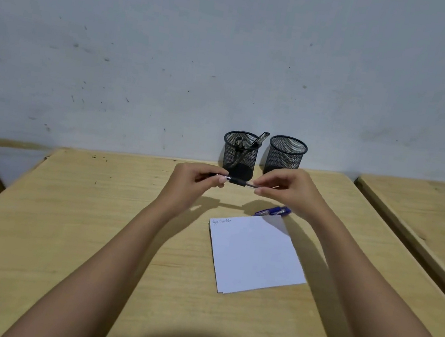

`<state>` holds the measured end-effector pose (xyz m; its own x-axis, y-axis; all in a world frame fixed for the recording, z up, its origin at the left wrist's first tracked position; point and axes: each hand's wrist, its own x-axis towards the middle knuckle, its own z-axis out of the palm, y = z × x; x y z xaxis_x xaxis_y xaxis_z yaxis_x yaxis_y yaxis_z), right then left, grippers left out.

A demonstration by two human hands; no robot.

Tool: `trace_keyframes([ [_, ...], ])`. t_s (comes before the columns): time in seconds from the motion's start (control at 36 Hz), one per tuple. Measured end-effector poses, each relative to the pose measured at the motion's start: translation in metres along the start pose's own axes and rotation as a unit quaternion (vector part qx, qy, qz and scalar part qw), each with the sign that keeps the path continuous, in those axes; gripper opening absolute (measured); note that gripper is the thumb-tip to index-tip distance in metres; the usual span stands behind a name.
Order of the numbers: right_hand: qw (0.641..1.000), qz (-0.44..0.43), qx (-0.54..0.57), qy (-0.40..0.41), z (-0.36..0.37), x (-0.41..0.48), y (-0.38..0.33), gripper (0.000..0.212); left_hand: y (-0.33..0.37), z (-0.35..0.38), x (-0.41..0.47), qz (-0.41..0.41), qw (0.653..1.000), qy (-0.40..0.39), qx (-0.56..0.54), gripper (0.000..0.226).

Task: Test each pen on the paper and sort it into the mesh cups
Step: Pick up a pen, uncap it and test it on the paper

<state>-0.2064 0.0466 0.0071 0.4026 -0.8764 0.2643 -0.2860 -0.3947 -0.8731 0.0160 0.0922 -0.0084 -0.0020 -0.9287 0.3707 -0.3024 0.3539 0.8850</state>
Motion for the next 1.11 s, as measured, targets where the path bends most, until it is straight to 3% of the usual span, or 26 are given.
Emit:
trace_keyframes([
  [0.17, 0.984, 0.017, 0.165, 0.066, 0.009, -0.010, -0.008, 0.015, 0.002, -0.007, -0.009, -0.006, 0.999, 0.016, -0.048, 0.012],
  [0.25, 0.942, 0.046, 0.313, 0.112, 0.027, -0.014, -0.011, 0.012, 0.005, -0.007, -0.011, -0.003, 0.997, 0.030, -0.067, 0.010],
  [0.33, 0.917, 0.054, 0.374, 0.126, 0.048, -0.013, -0.013, 0.014, 0.009, -0.006, -0.012, -0.002, 0.998, 0.023, -0.061, 0.010],
  [0.5, 0.943, 0.038, 0.316, 0.100, 0.051, -0.010, -0.014, 0.006, -0.001, -0.015, -0.016, -0.022, 1.000, -0.002, -0.015, 0.011],
  [0.69, 0.949, 0.037, 0.301, 0.091, 0.054, -0.010, -0.014, 0.005, -0.002, -0.018, -0.020, -0.034, 0.999, -0.031, -0.015, 0.012],
  [0.78, 0.955, 0.034, 0.260, 0.138, 0.046, -0.012, -0.012, 0.010, -0.002, -0.026, -0.021, -0.043, 0.999, -0.009, -0.023, 0.012],
  [0.83, 0.937, 0.042, 0.260, 0.231, 0.019, -0.018, -0.005, 0.008, -0.012, -0.056, -0.025, -0.069, 0.993, 0.080, -0.048, 0.013],
  [0.92, 0.873, 0.035, 0.391, 0.290, -0.025, -0.034, 0.003, 0.011, -0.029, -0.101, -0.036, -0.091, 0.984, 0.149, -0.029, 0.010],
  [0.94, 0.868, 0.039, 0.405, 0.286, -0.028, -0.036, 0.005, 0.010, -0.031, -0.102, -0.037, -0.101, 0.985, 0.137, -0.018, 0.010],
  [1.03, 0.896, 0.063, 0.362, 0.250, -0.005, -0.031, 0.004, 0.014, -0.030, -0.069, -0.035, -0.133, 0.988, 0.081, -0.008, 0.009],
  [1.11, 0.908, 0.069, 0.347, 0.226, 0.020, -0.025, 0.002, 0.019, -0.033, -0.042, -0.033, -0.129, 0.989, 0.025, 0.069, 0.005],
])
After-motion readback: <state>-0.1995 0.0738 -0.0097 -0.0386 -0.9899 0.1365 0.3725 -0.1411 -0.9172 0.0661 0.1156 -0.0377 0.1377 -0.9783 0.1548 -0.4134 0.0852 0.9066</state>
